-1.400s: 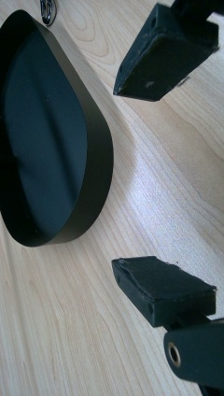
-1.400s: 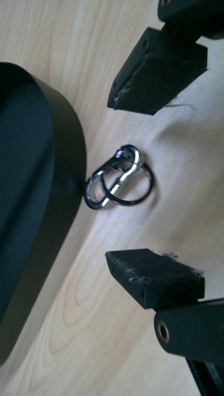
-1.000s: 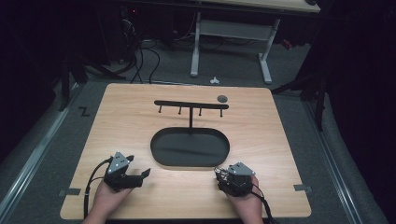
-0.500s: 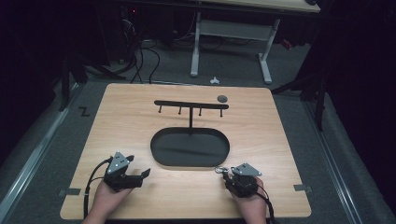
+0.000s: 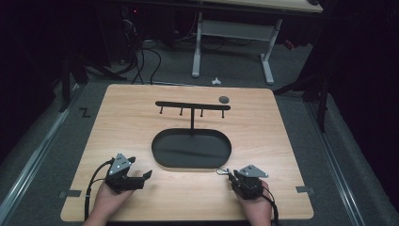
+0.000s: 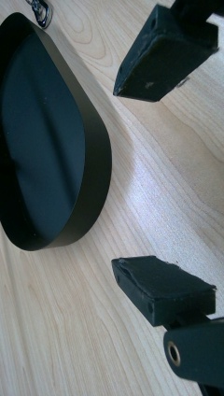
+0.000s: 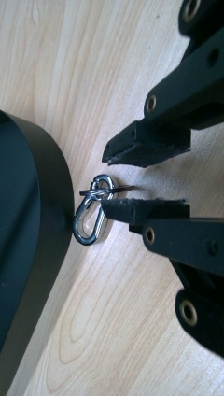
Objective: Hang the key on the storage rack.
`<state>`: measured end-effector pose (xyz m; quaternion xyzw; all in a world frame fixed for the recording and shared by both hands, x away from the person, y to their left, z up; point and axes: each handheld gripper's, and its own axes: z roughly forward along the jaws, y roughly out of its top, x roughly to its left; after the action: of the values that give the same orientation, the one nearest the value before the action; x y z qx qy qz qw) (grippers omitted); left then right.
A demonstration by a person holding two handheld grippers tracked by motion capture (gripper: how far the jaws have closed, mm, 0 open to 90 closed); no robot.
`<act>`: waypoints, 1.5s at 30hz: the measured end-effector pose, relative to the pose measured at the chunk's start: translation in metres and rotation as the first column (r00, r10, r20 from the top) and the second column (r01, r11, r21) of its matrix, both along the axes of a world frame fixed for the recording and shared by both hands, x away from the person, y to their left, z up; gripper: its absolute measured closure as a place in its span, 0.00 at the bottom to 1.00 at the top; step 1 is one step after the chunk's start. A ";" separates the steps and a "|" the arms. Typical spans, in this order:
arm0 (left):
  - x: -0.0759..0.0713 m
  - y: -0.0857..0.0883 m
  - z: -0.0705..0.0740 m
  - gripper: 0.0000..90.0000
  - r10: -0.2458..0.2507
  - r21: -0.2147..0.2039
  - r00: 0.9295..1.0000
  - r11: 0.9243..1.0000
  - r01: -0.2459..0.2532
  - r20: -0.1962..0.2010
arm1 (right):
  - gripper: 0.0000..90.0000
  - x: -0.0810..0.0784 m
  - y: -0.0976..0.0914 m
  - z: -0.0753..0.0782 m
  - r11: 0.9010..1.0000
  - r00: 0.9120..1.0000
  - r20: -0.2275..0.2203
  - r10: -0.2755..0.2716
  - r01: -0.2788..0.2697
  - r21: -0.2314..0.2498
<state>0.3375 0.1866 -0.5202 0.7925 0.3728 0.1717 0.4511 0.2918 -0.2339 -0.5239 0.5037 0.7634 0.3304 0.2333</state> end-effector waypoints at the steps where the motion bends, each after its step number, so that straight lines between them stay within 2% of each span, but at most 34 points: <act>1: 0.000 0.000 0.000 0.17 0.000 0.001 1.000 1.000 0.000 0.000 | 0.83 0.001 -0.001 -0.001 1.000 1.000 -0.005 0.005 -0.005 0.005; 11: 0.001 0.000 -0.001 0.17 0.000 0.004 1.000 1.000 0.000 -0.003 | 0.92 0.006 -0.004 -0.004 1.000 0.999 -0.032 0.017 -0.016 0.019; 17: 0.000 0.000 0.000 0.17 -0.001 0.005 1.000 1.000 0.001 -0.002 | 0.94 0.007 -0.003 -0.004 1.000 1.000 -0.026 0.016 -0.015 0.018; 19: 0.000 0.001 0.000 0.17 0.001 0.004 1.000 1.000 -0.001 -0.001 | 0.97 0.007 -0.002 -0.004 1.000 1.000 -0.017 0.012 -0.011 0.010; 31: 0.000 0.001 0.000 0.17 0.002 0.005 1.000 1.000 -0.002 0.002 | 0.98 0.008 -0.005 0.000 0.999 0.999 -0.030 0.026 -0.025 0.020; 35: 0.000 0.001 0.000 0.17 0.007 0.002 1.000 1.000 -0.007 -0.003 | 0.98 0.006 -0.006 0.003 0.999 0.998 -0.049 0.043 -0.042 0.017; 36: -0.001 0.001 0.000 0.17 0.005 0.002 1.000 1.000 -0.005 -0.004 | 0.98 0.006 -0.006 0.007 0.998 0.995 -0.067 0.068 -0.069 -0.012; 39: -0.001 0.002 0.000 0.17 -0.003 0.001 1.000 1.000 0.003 -0.001 | 0.98 0.007 -0.007 0.013 0.995 0.991 -0.105 0.089 -0.093 -0.030; 40: -0.001 0.002 0.000 0.17 -0.003 0.001 1.000 1.000 0.003 -0.001 | 0.98 0.007 -0.007 0.013 0.995 0.991 -0.105 0.089 -0.093 -0.030; 41: -0.001 0.002 0.001 0.17 -0.004 -0.002 1.000 1.000 0.004 0.001 | 0.98 0.009 -0.006 0.023 0.990 0.983 -0.136 0.120 -0.128 -0.054; 43: -0.001 0.002 0.001 0.17 -0.007 -0.003 1.000 1.000 0.007 0.001 | 0.98 0.011 -0.003 0.032 0.985 0.977 -0.161 0.142 -0.155 -0.071; 44: -0.001 0.002 0.001 0.17 -0.007 -0.003 1.000 1.000 0.007 0.001 | 0.98 0.011 -0.003 0.032 0.985 0.977 -0.161 0.142 -0.155 -0.071; 45: -0.001 0.002 0.001 0.17 -0.008 -0.005 1.000 1.000 0.008 0.001 | 0.98 0.014 0.000 0.043 0.979 0.966 -0.199 0.168 -0.186 -0.080</act>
<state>0.3364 0.1890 -0.5195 0.7928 0.3697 0.1694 0.4539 0.3063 -0.2342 -0.4807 0.4507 0.8394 0.2623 0.1529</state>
